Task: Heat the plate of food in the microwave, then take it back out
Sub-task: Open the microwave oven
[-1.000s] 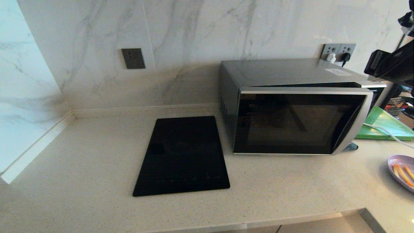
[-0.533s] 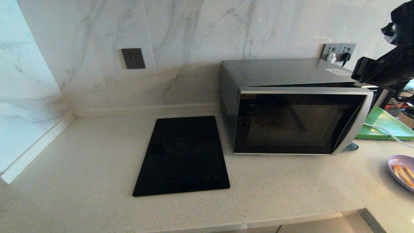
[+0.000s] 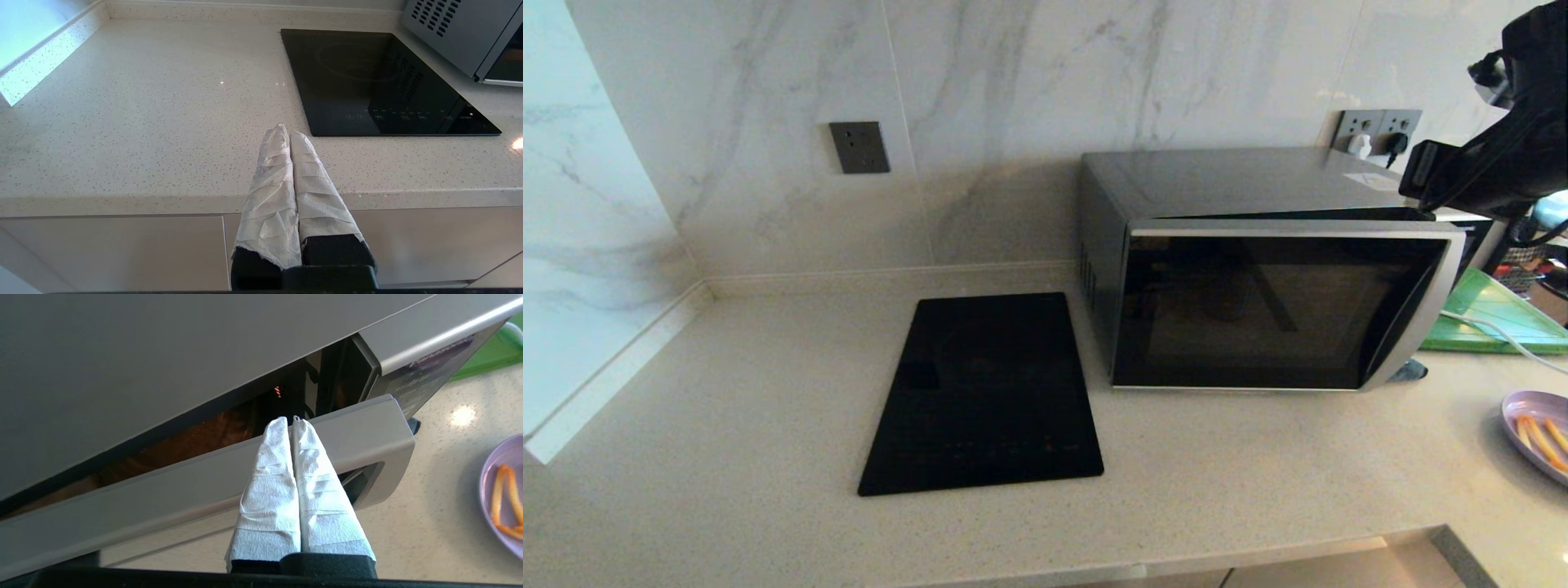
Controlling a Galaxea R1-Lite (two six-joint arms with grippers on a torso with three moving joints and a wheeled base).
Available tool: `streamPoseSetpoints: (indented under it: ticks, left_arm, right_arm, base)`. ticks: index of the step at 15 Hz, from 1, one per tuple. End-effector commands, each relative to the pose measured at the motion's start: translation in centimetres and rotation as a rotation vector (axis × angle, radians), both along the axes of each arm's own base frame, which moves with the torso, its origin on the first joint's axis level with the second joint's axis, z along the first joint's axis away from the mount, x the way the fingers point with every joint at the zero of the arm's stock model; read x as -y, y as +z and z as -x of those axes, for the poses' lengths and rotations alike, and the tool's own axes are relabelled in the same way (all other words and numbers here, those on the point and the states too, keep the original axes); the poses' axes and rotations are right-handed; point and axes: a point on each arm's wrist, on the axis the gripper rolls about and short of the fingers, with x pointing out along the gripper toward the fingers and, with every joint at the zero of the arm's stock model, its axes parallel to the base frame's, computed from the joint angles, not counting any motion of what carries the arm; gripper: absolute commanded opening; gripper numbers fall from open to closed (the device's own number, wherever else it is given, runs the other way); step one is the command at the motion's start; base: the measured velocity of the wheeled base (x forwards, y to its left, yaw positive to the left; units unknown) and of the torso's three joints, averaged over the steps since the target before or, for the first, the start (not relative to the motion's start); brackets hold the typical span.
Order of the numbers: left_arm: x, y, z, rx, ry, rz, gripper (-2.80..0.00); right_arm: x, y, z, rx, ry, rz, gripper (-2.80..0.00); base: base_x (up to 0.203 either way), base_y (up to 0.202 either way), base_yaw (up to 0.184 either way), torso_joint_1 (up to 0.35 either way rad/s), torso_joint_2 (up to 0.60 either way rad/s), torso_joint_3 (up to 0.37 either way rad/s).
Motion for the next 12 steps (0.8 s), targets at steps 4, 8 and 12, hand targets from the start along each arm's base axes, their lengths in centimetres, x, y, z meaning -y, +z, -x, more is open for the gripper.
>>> streamPoseSetpoints:
  ticks: [4, 8, 12]
  left_arm:
    - [0.0, 0.0, 0.0, -0.001, 0.001, 0.001, -2.80]
    - [0.0, 0.0, 0.0, -0.001, 0.001, 0.000, -2.80]
    - [0.0, 0.0, 0.0, -0.001, 0.001, 0.000, -2.80]
  right_arm:
    - [1.1, -0.6, -1.7, 0.051, -0.016, 0.034, -2.80]
    - [2.2, -1.3, -2.4, 0.027, -0.025, 0.077, -2.80]
    - [2.7, -1.8, -2.7, 0.012, -0.036, 0.078, -2.80]
  base:
    - [0.000, 0.000, 0.000, 0.000, 0.00, 0.000]
    - [0.000, 0.000, 0.000, 0.000, 0.00, 0.000]
    - [0.000, 0.000, 0.000, 0.000, 0.00, 0.000]
